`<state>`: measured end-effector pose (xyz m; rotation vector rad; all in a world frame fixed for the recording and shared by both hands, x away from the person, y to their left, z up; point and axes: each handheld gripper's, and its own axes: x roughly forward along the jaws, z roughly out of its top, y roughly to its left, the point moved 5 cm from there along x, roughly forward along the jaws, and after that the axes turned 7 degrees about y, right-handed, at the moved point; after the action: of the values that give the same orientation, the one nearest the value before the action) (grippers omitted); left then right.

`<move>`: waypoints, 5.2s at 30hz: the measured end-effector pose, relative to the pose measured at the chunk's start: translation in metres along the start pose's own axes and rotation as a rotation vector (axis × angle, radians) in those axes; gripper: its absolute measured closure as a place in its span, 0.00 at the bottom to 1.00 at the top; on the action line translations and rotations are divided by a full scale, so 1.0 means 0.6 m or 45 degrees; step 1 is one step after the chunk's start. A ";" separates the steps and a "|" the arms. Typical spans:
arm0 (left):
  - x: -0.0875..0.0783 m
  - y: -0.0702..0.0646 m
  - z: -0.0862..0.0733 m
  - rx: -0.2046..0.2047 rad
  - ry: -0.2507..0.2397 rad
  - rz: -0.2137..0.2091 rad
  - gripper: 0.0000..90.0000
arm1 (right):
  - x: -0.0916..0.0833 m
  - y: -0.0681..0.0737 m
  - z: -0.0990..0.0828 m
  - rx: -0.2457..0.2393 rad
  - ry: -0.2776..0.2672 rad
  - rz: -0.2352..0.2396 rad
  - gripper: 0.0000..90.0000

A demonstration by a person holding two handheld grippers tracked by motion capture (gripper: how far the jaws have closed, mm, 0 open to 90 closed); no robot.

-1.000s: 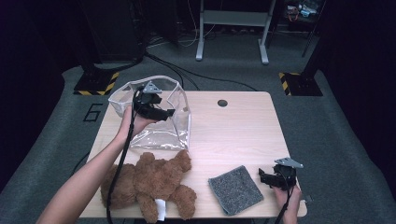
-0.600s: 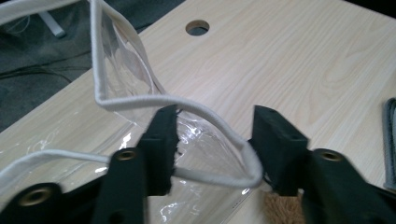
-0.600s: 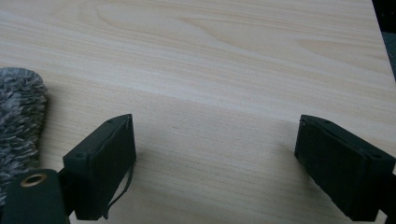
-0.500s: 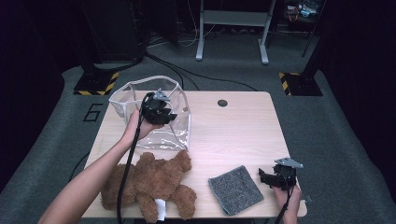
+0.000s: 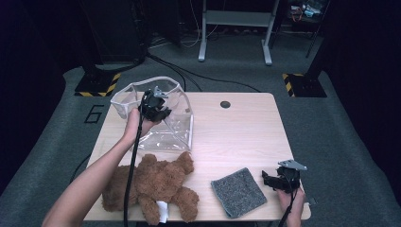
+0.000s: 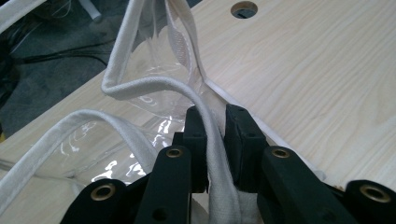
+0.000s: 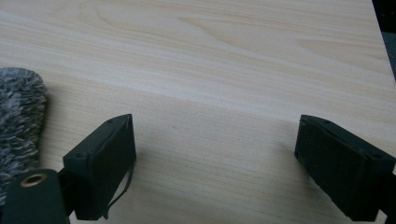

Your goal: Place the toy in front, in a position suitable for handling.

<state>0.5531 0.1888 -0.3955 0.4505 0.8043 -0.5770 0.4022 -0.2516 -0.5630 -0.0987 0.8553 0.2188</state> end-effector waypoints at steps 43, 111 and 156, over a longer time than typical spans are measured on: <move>0.008 0.068 -0.019 -0.074 0.063 0.145 0.53 | 0.000 0.000 0.000 0.000 0.000 0.000 0.13; -0.079 0.261 -0.219 -0.595 -0.053 0.379 0.80 | 0.000 0.000 0.000 0.001 0.000 -0.001 0.13; 0.000 0.099 -0.086 -0.346 -0.007 0.108 0.76 | 0.000 0.000 0.000 0.002 0.000 -0.001 0.13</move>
<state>0.5631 0.2635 -0.4179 0.2321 0.8406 -0.3829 0.4020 -0.2516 -0.5630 -0.0979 0.8554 0.2172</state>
